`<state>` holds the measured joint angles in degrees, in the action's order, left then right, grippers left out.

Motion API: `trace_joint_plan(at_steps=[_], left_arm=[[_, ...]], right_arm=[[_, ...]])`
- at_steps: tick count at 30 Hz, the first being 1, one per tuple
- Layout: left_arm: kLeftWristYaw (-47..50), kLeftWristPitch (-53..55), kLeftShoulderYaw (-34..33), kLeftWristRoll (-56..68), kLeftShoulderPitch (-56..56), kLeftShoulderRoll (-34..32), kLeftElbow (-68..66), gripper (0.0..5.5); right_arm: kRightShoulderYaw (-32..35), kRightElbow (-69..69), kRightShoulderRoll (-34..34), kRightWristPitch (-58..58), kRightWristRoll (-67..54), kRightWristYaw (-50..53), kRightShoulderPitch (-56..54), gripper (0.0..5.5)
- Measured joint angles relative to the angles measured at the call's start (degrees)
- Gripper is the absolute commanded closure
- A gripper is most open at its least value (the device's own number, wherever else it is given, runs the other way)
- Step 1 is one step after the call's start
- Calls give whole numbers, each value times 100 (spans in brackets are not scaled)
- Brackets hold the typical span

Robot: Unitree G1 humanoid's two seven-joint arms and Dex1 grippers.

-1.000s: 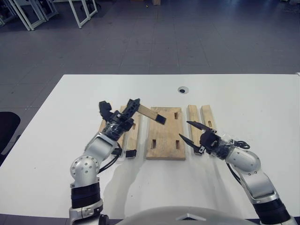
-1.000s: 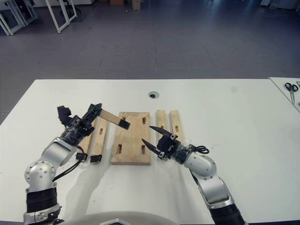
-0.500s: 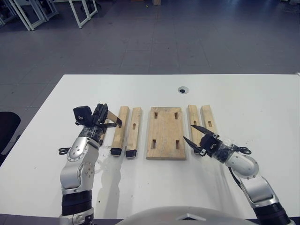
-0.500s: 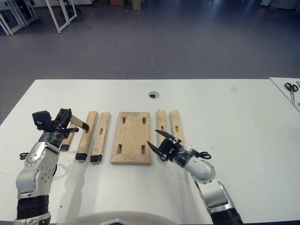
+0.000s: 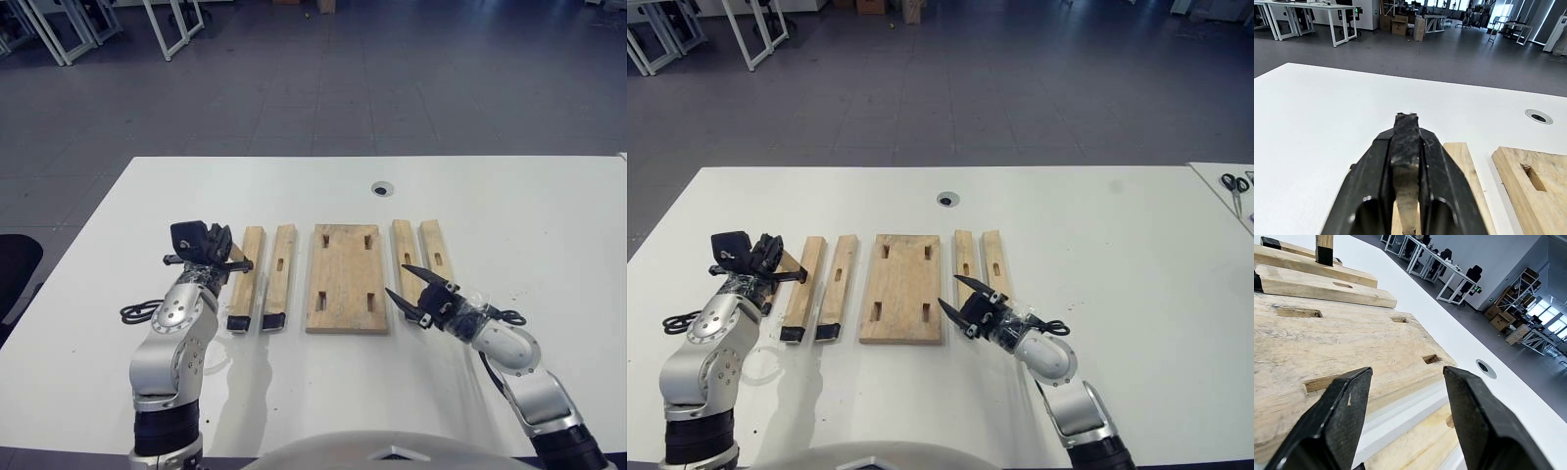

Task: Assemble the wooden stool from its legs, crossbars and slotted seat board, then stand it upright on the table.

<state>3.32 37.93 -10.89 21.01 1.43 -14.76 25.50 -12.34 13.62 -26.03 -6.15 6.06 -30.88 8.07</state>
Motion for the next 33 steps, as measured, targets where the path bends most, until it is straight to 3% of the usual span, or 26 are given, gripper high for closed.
trace_joint_plan(at_steps=[19,20,29,33], left_arm=[[-364,504,-43,-202,-971,-367,-991,506],[-401,532,-67,-200,-1022,-368,-1022,470],[-738,595,-319,-87,-1415,-452,-933,335],[-756,734,-807,76,-1700,-700,-692,335]], right_arm=[[-20,-74,21,-2,105,102,-48,283],[-27,-74,22,-3,112,113,-46,283],[-32,-78,30,-15,171,143,-37,283],[-39,-78,29,-16,181,151,-30,283]])
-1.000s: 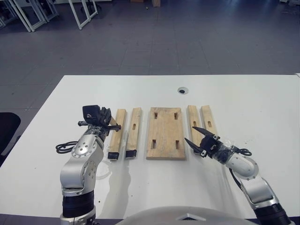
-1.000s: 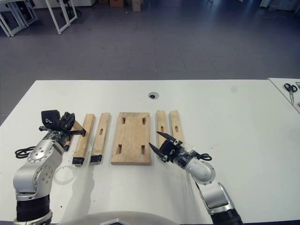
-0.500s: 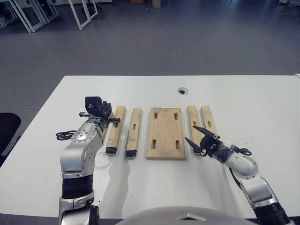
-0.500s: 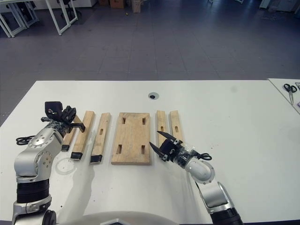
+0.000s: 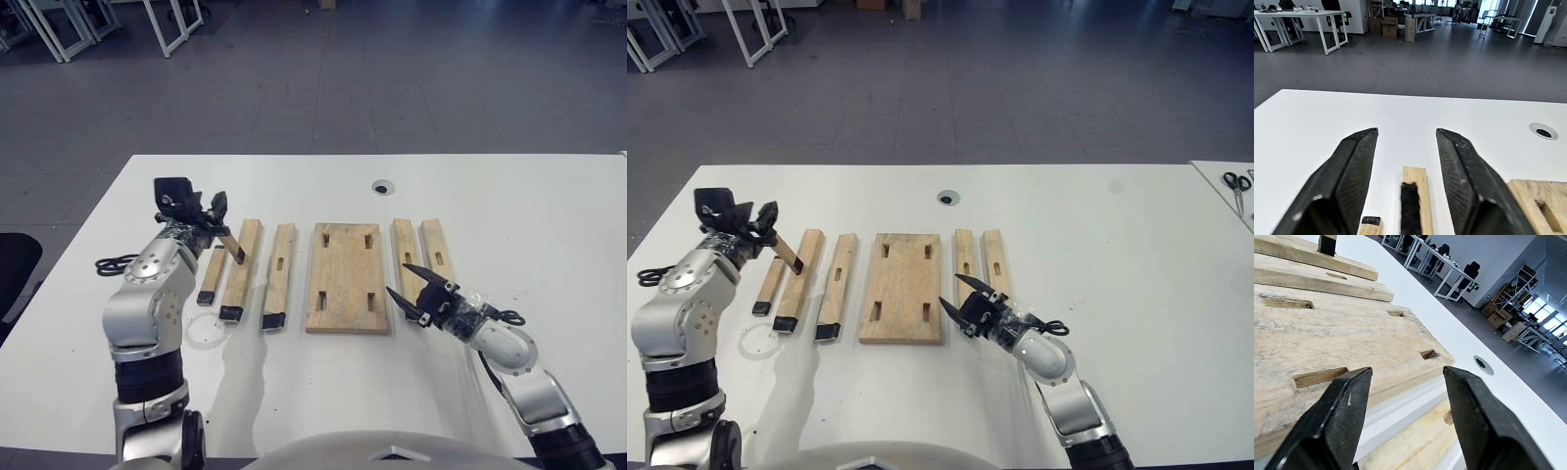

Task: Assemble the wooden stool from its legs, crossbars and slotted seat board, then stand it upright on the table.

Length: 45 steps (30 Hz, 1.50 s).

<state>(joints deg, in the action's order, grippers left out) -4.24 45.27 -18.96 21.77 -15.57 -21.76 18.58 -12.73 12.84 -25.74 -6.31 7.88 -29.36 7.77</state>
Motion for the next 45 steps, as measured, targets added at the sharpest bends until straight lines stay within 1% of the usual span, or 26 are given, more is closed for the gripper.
trace_joint_plan(at_steps=[3,5,8,11,14,18,22,24,28,32,33,35,39,40,42,45], left_arm=[[-71,118,-251,232,-1030,-308,-121,335],[-155,109,-229,265,-1706,-408,-577,335],[-181,61,-142,238,-2291,-442,-1126,335],[-181,49,-56,163,-2106,-359,-1567,335],[-297,-184,327,-17,-1346,68,-2324,335],[-509,-749,731,-348,-1295,51,-2732,335],[-512,-930,740,-480,-1410,0,-2938,335],[-495,-917,737,-514,-1418,-7,-2824,335],[-434,-890,779,-580,-1370,-8,-1996,335],[-358,-1115,680,-809,-1417,-298,-953,335],[-304,-1174,587,-888,-1355,-333,-727,335],[-220,-1247,502,-980,-1027,-354,-400,309],[-199,-1308,523,-1159,934,-109,535,235],[-237,-1300,535,-1160,1349,-65,726,222],[-395,-1197,642,-1183,1929,-73,988,178],[-595,-911,837,-1189,2098,-205,1061,178]], right_arm=[[-39,-3,0,-3,56,6,10,283],[-45,-14,1,-9,79,9,10,283],[-68,-39,2,-13,93,10,2,283],[-90,-49,5,-13,95,15,2,283],[-91,-62,9,-13,98,53,6,283],[-102,-98,11,-23,98,58,2,283],[-103,-110,11,-23,105,71,1,283],[-103,-110,11,-23,114,94,2,283],[-117,-121,10,-29,153,135,7,283],[-141,-127,11,-40,183,158,11,283],[-144,-134,13,-43,197,170,10,283],[-151,-139,22,-52,206,190,10,283],[-169,-150,56,-88,235,275,59,283],[-170,-147,62,-93,254,287,75,283],[-170,-147,66,-94,264,307,135,283],[-168,-147,67,-94,278,348,199,283]])
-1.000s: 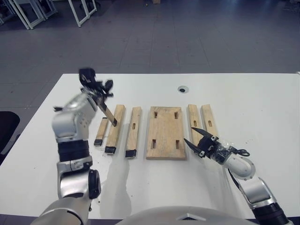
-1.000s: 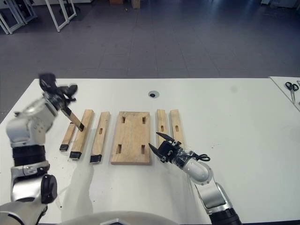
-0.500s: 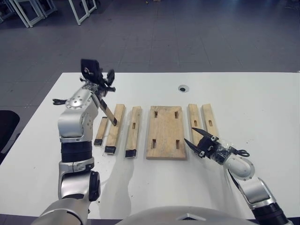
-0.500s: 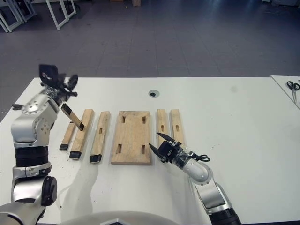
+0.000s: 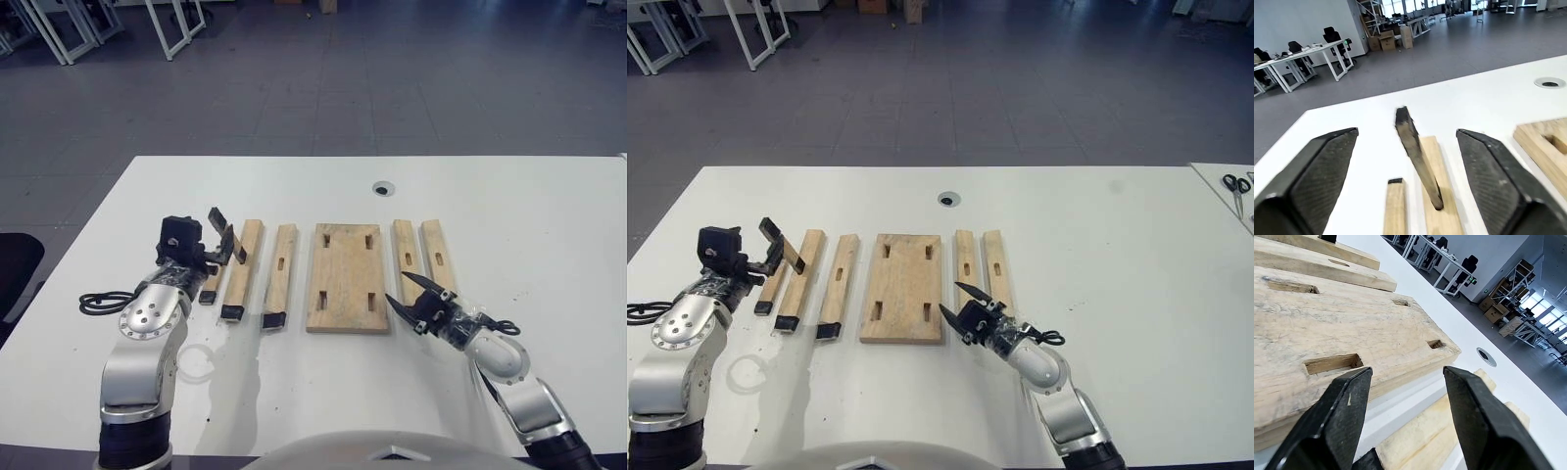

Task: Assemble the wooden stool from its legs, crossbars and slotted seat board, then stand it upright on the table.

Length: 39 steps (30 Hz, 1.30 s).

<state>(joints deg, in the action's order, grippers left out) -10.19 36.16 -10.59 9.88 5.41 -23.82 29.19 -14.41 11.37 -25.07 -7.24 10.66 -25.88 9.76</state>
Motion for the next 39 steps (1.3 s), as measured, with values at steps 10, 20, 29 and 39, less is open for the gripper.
trace_joint_plan(at_steps=[10,20,29,39], left_arm=[[-216,735,571,3,902,156,-426,197],[-68,833,544,4,772,440,-617,342],[-494,418,-389,1024,-651,776,-1425,343],[-2300,2742,-1204,5447,-1750,386,-1396,343]], right_arm=[[13,-7,-23,0,33,-36,-29,283],[129,-39,-15,120,-122,-79,-69,265],[1349,1286,1011,3798,-3492,29,-1199,131],[2659,1109,1210,6514,-7551,366,-2296,131]])
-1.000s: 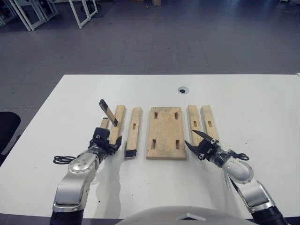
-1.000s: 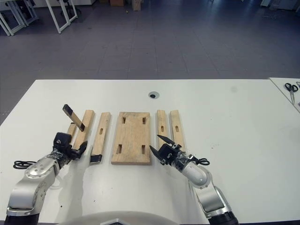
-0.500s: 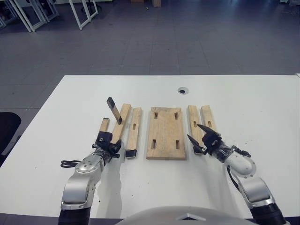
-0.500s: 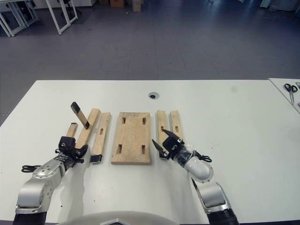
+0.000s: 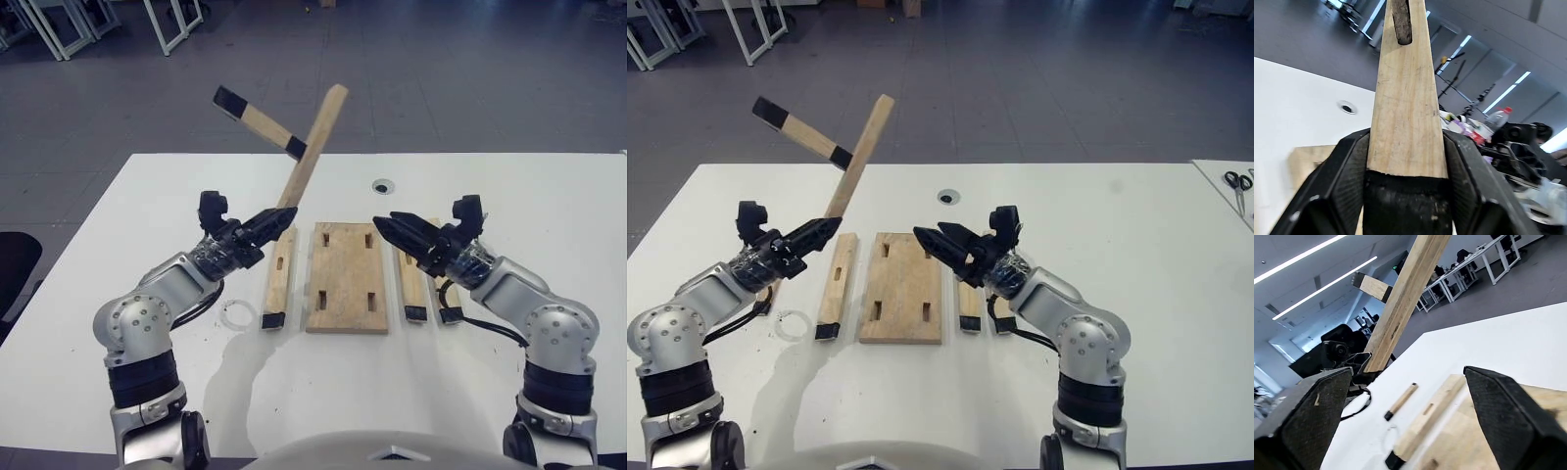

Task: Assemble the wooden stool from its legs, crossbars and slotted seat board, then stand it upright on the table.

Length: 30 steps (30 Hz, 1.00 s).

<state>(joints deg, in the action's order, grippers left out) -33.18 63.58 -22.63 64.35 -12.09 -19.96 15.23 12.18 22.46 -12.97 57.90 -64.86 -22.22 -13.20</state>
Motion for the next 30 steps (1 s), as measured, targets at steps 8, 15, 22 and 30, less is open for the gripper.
trace_joint_plan(at_steps=[8,15,22,30], left_arm=[[-80,748,223,2184,-4,-555,255,343],[21,666,646,2626,8,-818,422,343],[-244,553,903,2404,18,-1222,517,343],[-849,475,955,2181,-4,-1560,421,343]], right_arm=[[48,-63,-207,452,-2142,653,-86,61],[-252,53,-418,113,-3070,1077,-278,53],[-610,17,-811,58,-3581,1117,-532,114],[-672,18,-1314,-1,-3766,853,-540,266]])
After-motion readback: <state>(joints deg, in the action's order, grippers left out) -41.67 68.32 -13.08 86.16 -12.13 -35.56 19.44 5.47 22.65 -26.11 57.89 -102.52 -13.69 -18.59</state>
